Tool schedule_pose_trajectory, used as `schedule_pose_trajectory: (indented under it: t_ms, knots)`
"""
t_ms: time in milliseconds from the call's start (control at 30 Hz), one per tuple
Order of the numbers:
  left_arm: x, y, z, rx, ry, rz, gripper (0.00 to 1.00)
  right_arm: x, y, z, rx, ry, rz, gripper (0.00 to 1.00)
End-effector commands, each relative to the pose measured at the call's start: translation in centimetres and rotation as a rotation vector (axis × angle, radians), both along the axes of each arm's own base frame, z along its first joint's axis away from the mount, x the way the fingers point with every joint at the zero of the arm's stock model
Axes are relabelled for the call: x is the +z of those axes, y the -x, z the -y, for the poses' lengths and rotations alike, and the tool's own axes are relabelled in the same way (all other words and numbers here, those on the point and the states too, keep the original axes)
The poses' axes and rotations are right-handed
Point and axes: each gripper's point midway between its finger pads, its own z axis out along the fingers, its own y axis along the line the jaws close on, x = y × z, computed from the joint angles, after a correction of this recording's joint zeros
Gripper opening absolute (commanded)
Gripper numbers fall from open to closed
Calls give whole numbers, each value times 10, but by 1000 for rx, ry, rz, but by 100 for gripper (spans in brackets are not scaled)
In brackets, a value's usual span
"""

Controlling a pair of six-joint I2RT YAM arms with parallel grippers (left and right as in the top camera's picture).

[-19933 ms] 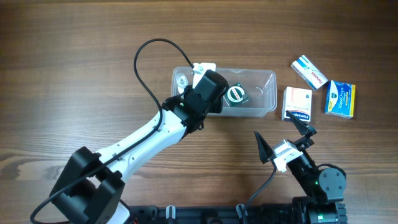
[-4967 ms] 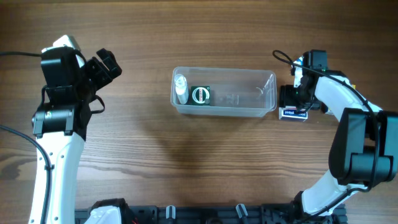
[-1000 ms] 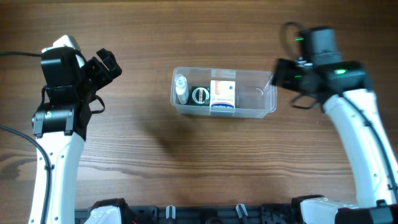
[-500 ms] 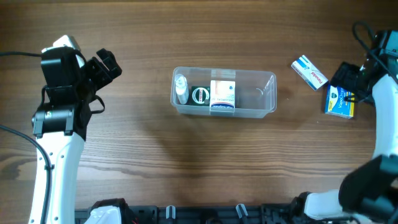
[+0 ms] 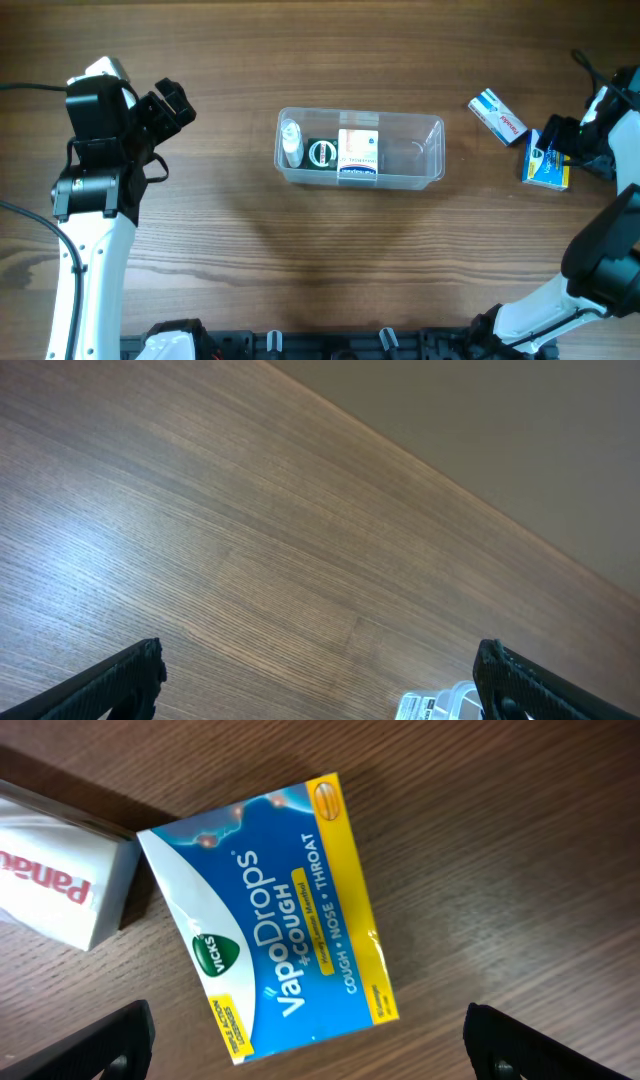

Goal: Pack container
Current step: 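Move the right gripper to the blue Vicks VapoDrops pack and grasp it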

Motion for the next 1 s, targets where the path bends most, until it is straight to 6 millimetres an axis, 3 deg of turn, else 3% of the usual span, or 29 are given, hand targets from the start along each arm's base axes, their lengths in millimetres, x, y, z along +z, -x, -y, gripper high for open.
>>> schedule_pose_trajectory:
  t_ms: [0, 200, 333, 967]
  knots:
    - [3, -1, 0, -7, 2, 6, 100, -24, 1, -4, 17, -36, -36, 100]
    - [3, -1, 0, -7, 2, 6, 100, -26, -10, 1, 34, -17, 0, 100]
    - [3, -1, 0, -7, 2, 6, 100, -36, -18, -10, 118, -59, 48, 100]
    - [3, -1, 0, -7, 2, 6, 100, -80, 3, -17, 150, -65, -20, 100]
